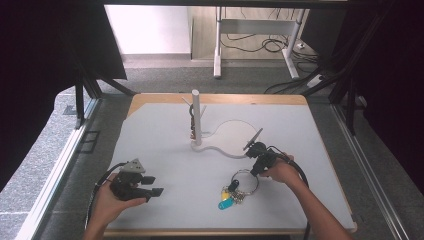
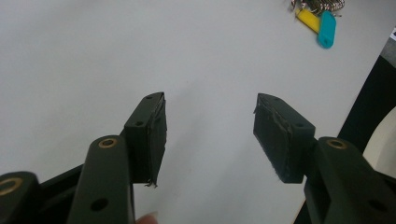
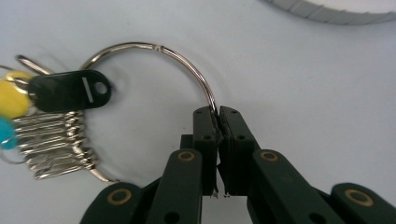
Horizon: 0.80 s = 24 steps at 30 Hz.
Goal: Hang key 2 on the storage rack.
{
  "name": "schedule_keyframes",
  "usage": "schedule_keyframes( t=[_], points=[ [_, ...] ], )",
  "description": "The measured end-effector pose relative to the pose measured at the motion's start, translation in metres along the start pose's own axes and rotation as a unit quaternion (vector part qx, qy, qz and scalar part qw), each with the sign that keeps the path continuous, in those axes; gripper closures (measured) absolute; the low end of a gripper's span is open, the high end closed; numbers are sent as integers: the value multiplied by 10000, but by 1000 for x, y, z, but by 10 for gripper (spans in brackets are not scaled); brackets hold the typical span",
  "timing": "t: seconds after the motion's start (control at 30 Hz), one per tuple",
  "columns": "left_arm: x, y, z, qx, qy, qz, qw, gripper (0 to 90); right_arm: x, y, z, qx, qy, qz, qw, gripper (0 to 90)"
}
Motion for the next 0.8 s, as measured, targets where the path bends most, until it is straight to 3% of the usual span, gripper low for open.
schedule_keyframes(
  t=[0.17,0.4,0.8],
  points=[
    [0,0,0,-7,19,-23,10000,447,-4,-1,-20,157,209,56,9996,864],
    [0,1,-1,-23,47,-22,10000,445,-11,-9,-41,334,311,-103,9989,865],
    [-1,2,-1,-54,30,-11,10000,444,-14,-29,-54,722,212,-382,9964,843]
  ],
)
Point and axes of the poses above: each handheld gripper's, and its own axes: z roughly forward along the jaws, x roughly out of its top, y roughly to its right, the point moved 2 cm from there along z, roughly forward along the jaws, and after that the axes turned 3 degrees about -y, right-handed, at the moved point
